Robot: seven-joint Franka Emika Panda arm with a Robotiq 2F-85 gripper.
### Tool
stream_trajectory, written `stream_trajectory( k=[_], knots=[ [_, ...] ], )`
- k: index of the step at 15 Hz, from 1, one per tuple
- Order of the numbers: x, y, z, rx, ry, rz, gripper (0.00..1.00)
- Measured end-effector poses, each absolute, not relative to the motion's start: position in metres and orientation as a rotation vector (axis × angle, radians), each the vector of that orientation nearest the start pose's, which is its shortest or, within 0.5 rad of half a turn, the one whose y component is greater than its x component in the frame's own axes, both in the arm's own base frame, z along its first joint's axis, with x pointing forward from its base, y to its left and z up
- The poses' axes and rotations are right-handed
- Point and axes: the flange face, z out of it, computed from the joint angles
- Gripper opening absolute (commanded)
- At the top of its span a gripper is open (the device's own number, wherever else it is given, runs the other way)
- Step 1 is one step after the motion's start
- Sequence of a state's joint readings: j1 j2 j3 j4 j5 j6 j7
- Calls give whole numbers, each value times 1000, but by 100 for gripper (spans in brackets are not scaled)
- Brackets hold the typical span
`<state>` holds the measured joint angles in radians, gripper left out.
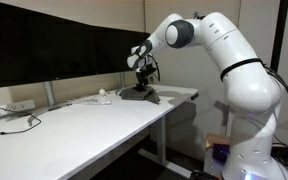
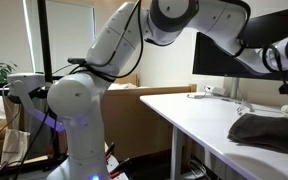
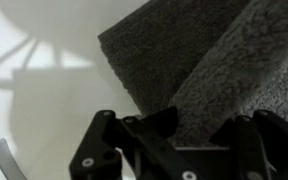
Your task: Wipe the desk with the cloth
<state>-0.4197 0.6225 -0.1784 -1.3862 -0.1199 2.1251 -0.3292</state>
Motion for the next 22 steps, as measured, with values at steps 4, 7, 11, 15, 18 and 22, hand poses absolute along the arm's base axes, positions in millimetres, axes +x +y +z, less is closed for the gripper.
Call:
stream_trajectory(
  k=[4,7,11,15,18,22],
  knots=[
    [614,-431,357,-3366,374,16,7],
    [615,-445,358,-3367,404,35,7],
    [621,-454,359,-3378,379,45,7],
    [625,-460,359,-3383,274,77,8],
    [625,-460,359,-3346,190,148,7],
    [634,-434,352,-3278,66,208,8]
  ],
)
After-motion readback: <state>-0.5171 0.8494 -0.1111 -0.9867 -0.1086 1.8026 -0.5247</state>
